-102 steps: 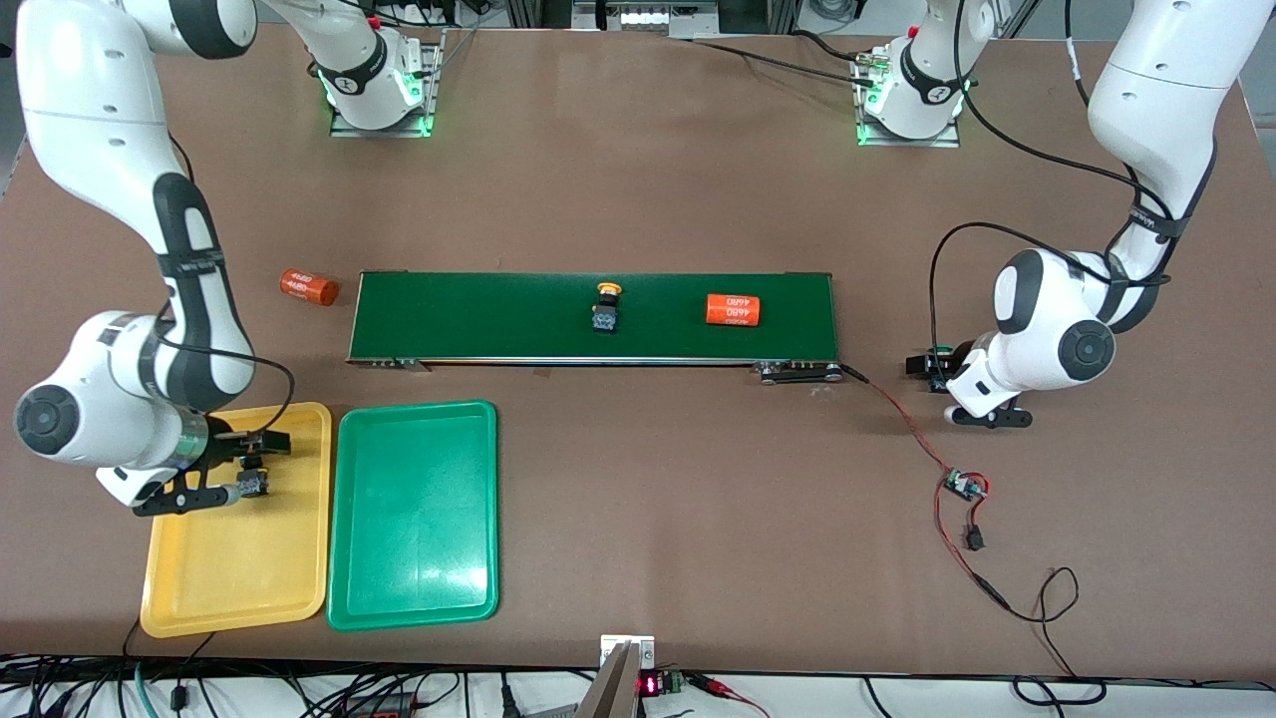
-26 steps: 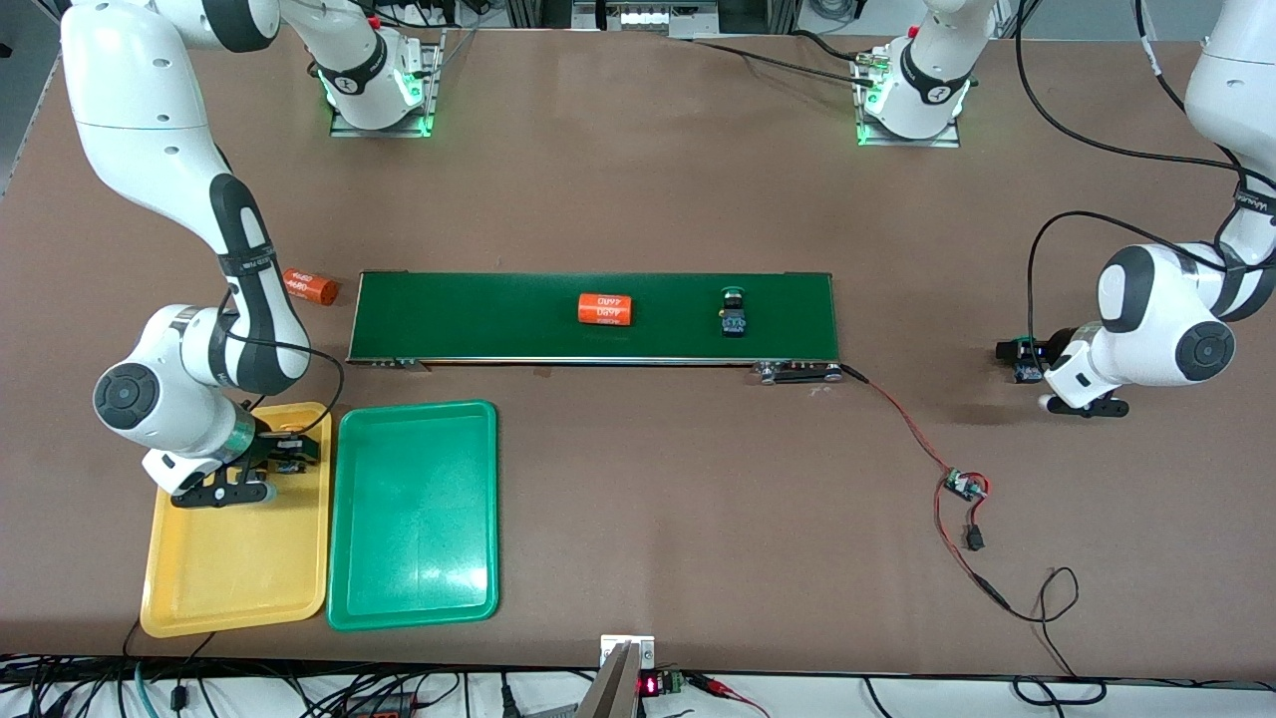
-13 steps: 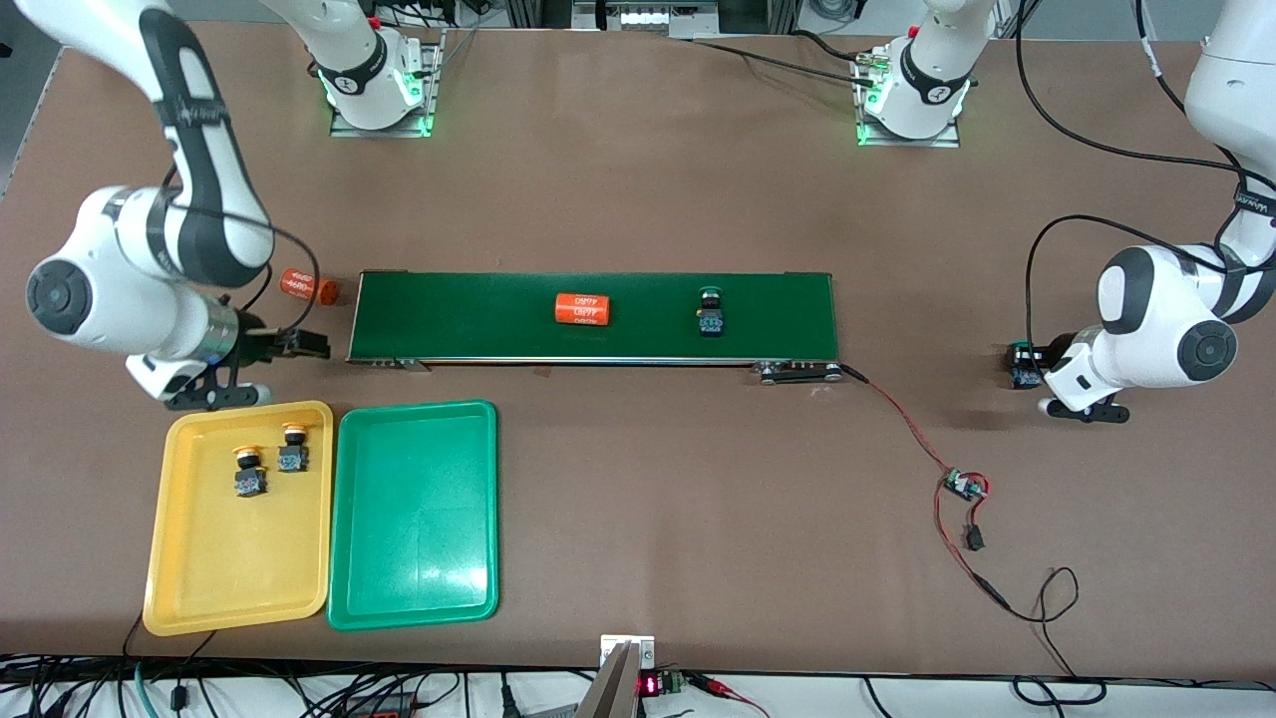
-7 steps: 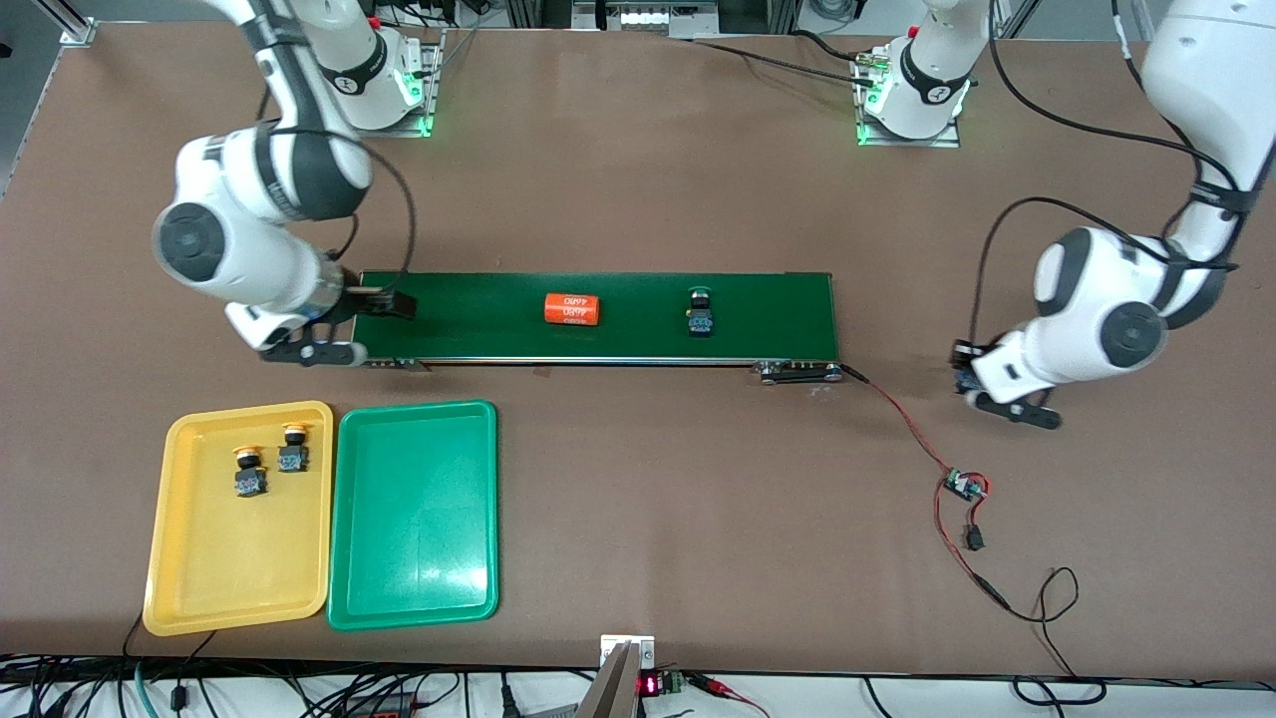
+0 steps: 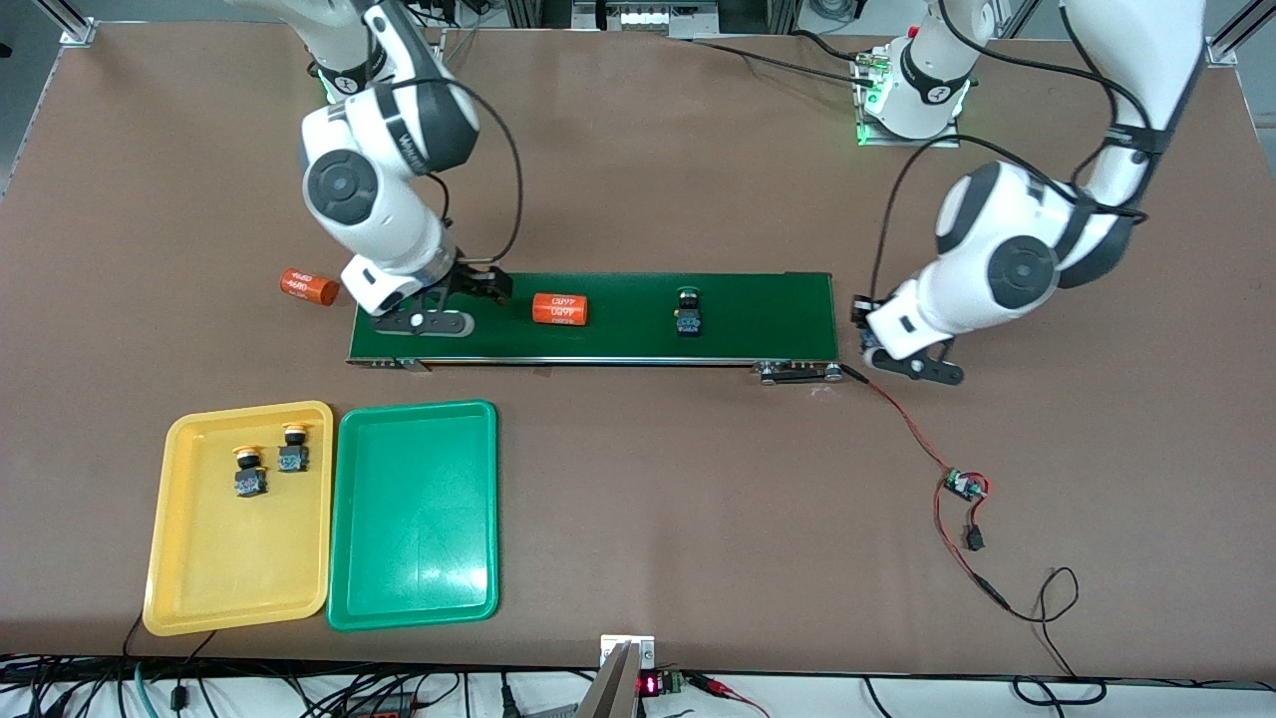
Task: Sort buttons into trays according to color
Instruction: 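Place the button on the conveyor while the right gripper grasps the cylinder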
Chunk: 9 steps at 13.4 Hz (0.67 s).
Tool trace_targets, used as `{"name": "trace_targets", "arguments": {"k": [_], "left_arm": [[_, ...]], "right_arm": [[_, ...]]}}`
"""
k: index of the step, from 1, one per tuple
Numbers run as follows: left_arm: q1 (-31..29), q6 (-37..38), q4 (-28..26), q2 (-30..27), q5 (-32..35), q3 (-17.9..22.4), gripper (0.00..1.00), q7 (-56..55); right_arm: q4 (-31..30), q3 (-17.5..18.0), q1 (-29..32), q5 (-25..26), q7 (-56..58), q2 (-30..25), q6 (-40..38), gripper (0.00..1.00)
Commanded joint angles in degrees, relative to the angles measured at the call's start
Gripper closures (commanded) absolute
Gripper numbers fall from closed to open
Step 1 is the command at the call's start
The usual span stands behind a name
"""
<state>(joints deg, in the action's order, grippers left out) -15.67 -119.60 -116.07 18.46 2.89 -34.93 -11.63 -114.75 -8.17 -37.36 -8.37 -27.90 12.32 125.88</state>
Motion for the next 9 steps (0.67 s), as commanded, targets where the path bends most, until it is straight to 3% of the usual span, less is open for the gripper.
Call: {"name": "trace_targets", "arguments": {"k": [1, 4, 9], "left_arm": [[3.88, -1.07, -1.35, -0.36, -3.67, 0.48, 0.98, -5.75], [5.82, -1.86, -1.35, 0.35, -5.0, 0.56, 0.98, -7.18], [7.76, -8.72, -3.28, 3.69, -5.0, 0.65, 0.97, -8.58]], "right_arm": [[-1.61, -0.53, -3.76, 6.57, -8.54, 1.37, 4.62, 0.0], [-1.88, -0.53, -4.83, 7.84, -11.03, 3.41, 9.2, 0.0], [-1.88, -0.44, -4.65, 7.84, -11.03, 3.41, 9.47, 0.0]]}}
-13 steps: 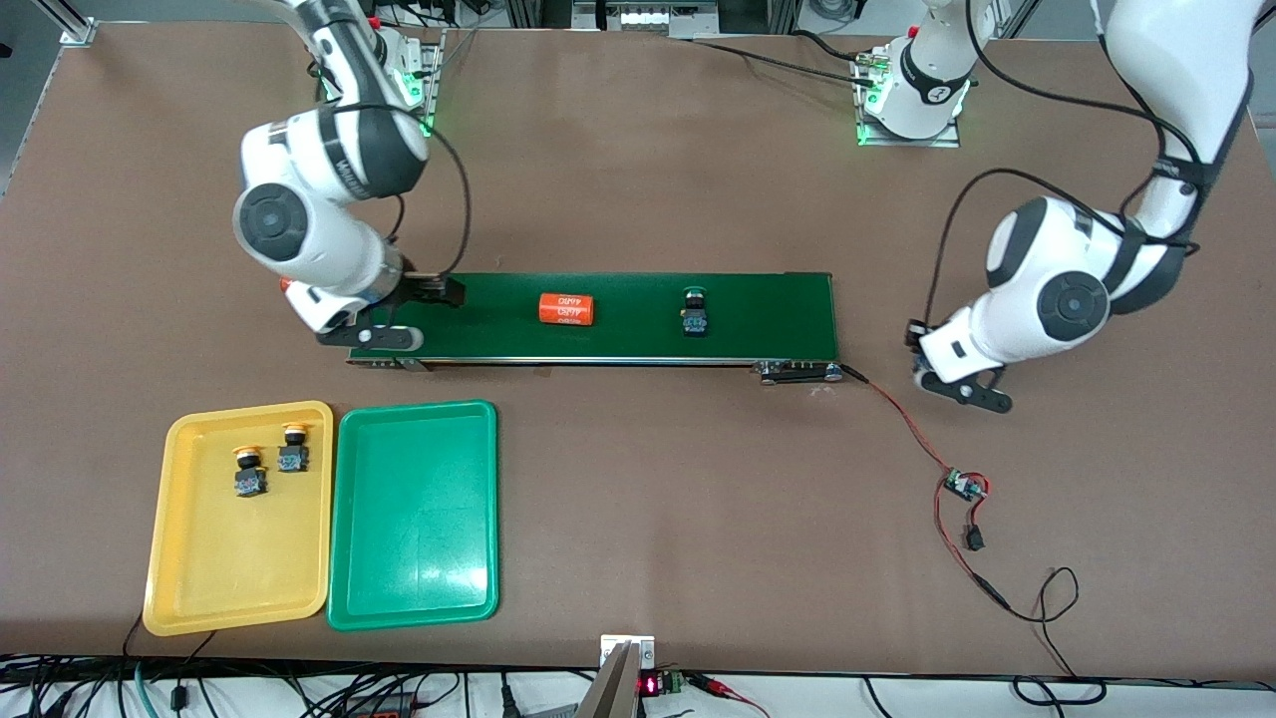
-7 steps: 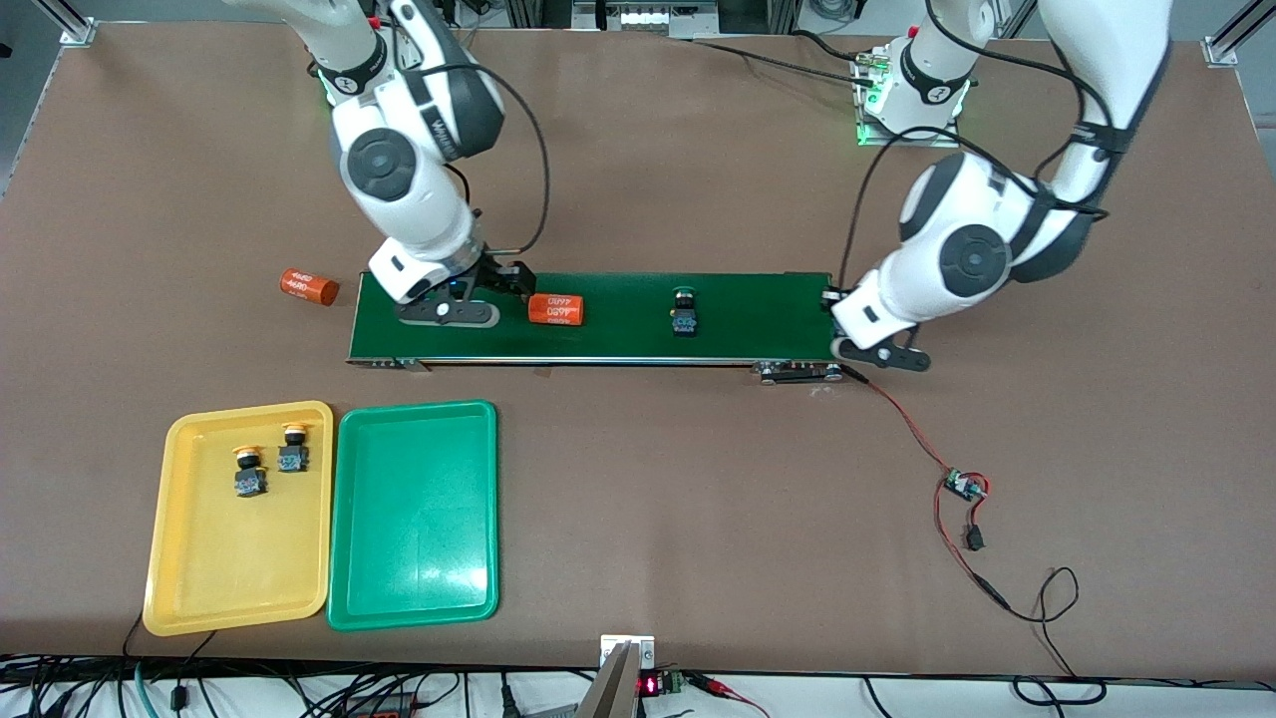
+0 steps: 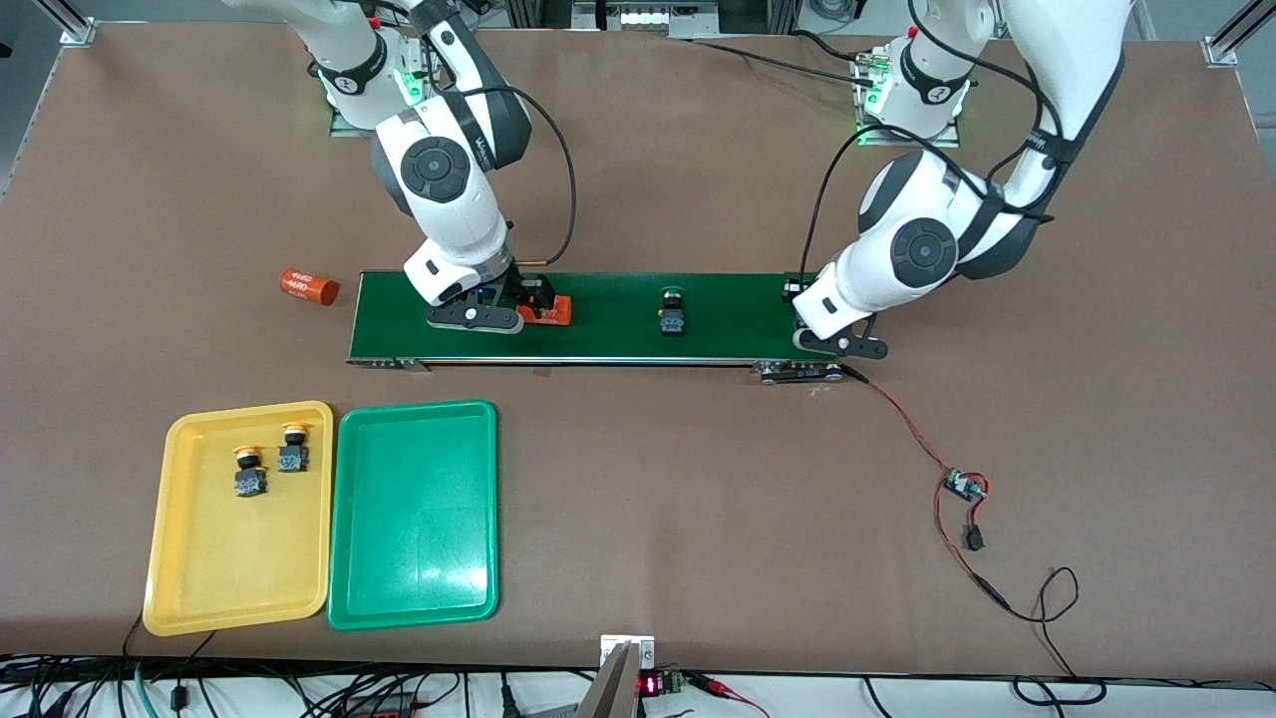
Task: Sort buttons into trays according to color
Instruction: 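Place the button on the conveyor while the right gripper grasps the cylinder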
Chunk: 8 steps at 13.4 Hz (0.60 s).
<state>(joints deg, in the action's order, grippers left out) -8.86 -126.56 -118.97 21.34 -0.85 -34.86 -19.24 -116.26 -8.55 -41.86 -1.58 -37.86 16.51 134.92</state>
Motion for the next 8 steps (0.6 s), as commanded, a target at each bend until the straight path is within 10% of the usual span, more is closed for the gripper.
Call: {"name": "trace_targets", "arguments": {"k": [1, 6, 8], "left_arm": [[1.56, -1.85, -0.3, 1.59, -1.17, 0.58, 0.97, -1.5], [2.79, -3.08, -0.03, 3.26, -0.38, 0.84, 0.87, -3.62], [2.7, -3.08, 0.58, 2.57, -0.38, 1.19, 0.0, -2.92]], "right_arm": [[-0.37, -0.07, -0.24, 1.05, -1.08, -0.78, 0.43, 0.0], [-0.37, -0.07, -0.32, 1.05, -1.52, -0.34, 0.25, 0.0], [-0.37, -0.07, -0.24, 0.87, -2.04, -0.42, -0.1, 0.0]]}}
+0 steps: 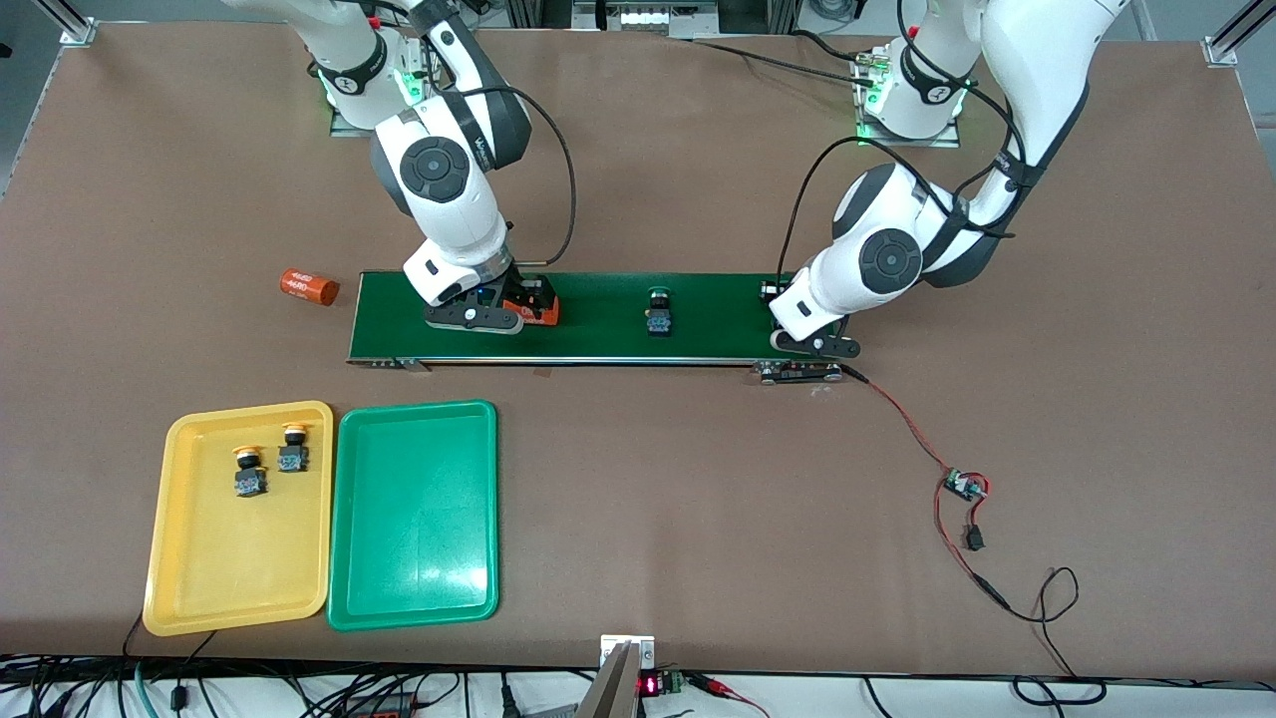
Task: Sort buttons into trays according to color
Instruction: 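Place the button on the conveyor while the right gripper grasps the cylinder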
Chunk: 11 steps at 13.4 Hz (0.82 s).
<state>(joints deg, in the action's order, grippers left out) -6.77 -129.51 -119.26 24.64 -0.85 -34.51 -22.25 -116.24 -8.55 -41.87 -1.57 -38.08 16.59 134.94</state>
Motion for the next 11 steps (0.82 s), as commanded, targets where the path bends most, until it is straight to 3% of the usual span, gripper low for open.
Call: {"name": "trace_targets", "arguments": {"k": [1, 4, 11], "left_arm": [[0.62, -0.04, 1.04, -2.21, -0.38, 0.93, 0.0, 0.11], [0.7, 0.4, 4.72, -5.38, -0.29, 2.5, 0.0, -0.25], [0.62, 0.93, 10.96, -9.61, 0.5, 19.46, 0.0, 9.94]], "right_arm": [[-0.4, -0.07, -0.23, 0.96, -3.13, -0.51, -0.2, 0.0], [-0.4, -0.07, -0.23, 0.96, -3.23, -0.6, -0.21, 0.0], [-0.05, -0.07, -0.14, 0.96, -3.14, -0.6, -0.29, 0.0]]}}
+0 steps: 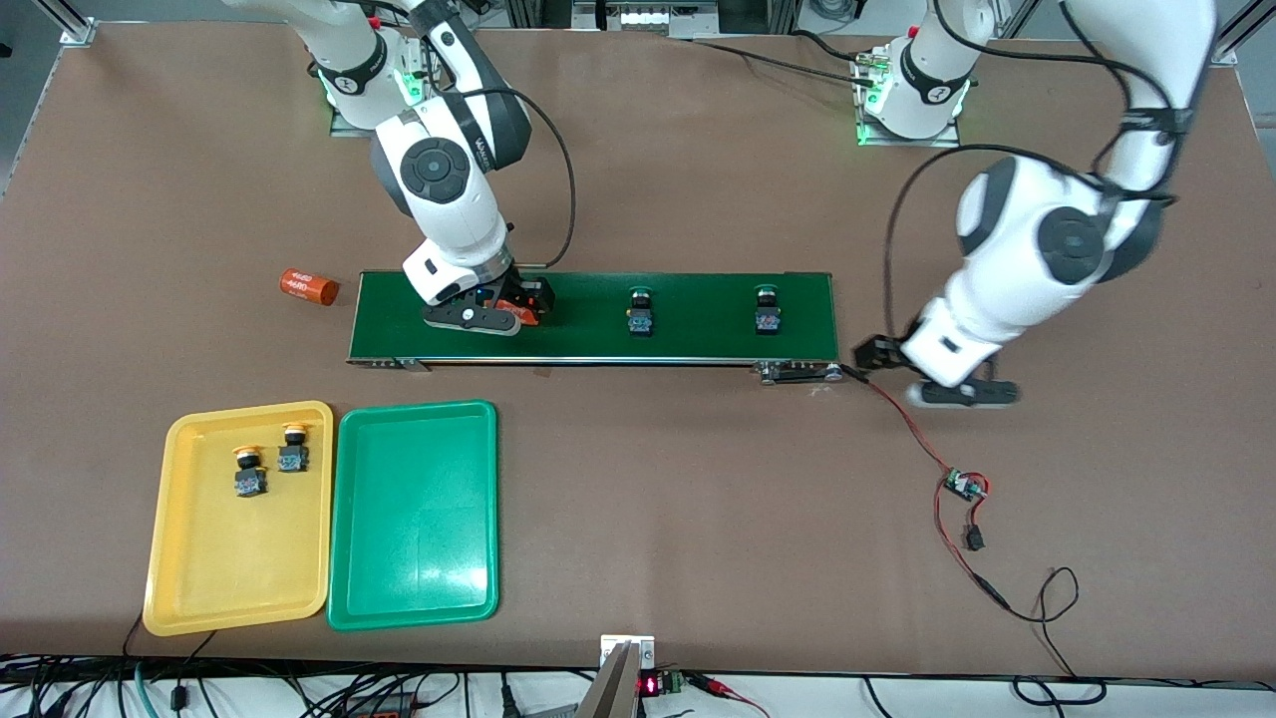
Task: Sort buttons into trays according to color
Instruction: 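Set the orange cylinder beside the conveyor while the left gripper withdraws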
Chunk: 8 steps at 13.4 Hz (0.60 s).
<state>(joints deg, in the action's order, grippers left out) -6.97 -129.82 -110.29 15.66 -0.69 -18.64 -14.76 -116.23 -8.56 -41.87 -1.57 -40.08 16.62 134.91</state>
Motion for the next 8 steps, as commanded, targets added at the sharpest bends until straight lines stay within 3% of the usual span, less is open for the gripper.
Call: {"name": "trace_targets", "arguments": {"k": [1, 4, 8], "left_arm": [[0.81, 2.8, 3.4, -0.63, 0.34, 5.78, 0.0, 2.54], [0.81, 16.39, 12.88, -0.72, 0.43, 9.83, 0.0, 2.72], [3.0, 27.15, 23.09, -0.72, 3.32, 14.58, 0.0, 3.24]], "right_arm": [[-0.05, -0.05, -0.06, 0.96, -1.14, -0.62, -0.26, 0.0], [0.13, -0.05, 0.03, 0.7, -1.06, -0.62, -0.35, 0.0], [0.13, 0.04, -0.23, 0.52, -1.41, -0.36, -0.17, 0.0]]}}
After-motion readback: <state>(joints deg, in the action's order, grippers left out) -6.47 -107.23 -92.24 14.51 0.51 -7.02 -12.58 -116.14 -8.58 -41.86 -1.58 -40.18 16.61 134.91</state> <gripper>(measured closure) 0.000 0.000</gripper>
